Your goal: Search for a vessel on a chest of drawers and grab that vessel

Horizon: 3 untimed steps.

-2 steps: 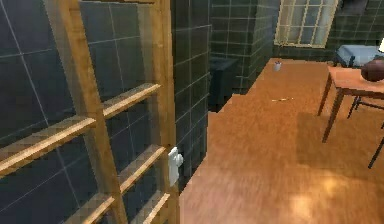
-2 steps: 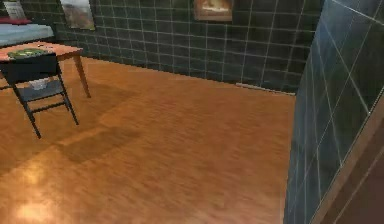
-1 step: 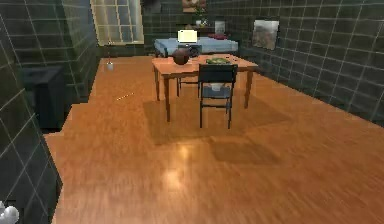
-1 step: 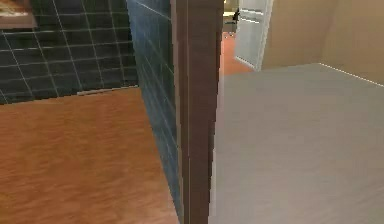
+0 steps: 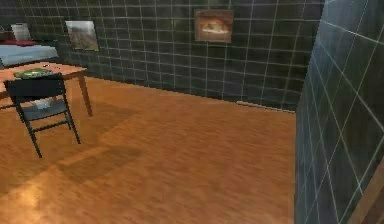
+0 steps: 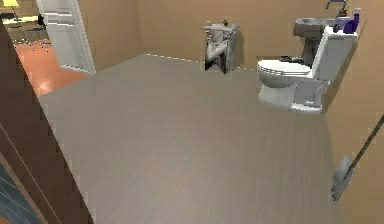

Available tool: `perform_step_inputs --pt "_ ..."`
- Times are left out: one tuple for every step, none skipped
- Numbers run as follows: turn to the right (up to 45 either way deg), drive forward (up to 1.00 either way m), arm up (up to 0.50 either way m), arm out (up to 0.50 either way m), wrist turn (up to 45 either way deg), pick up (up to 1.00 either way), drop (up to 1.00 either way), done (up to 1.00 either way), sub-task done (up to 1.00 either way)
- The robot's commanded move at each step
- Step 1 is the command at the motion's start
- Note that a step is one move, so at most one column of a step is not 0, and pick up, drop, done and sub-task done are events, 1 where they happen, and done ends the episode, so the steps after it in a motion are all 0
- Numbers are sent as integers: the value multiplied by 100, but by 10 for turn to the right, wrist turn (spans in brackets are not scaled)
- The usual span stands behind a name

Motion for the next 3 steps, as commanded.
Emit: perform_step_inputs --pt "150 0 0 0 0 0 0 0 0" --pt "30 0 0 0 0 0 0 0 0" --pt "0 5 0 0 0 0 0 0 0"
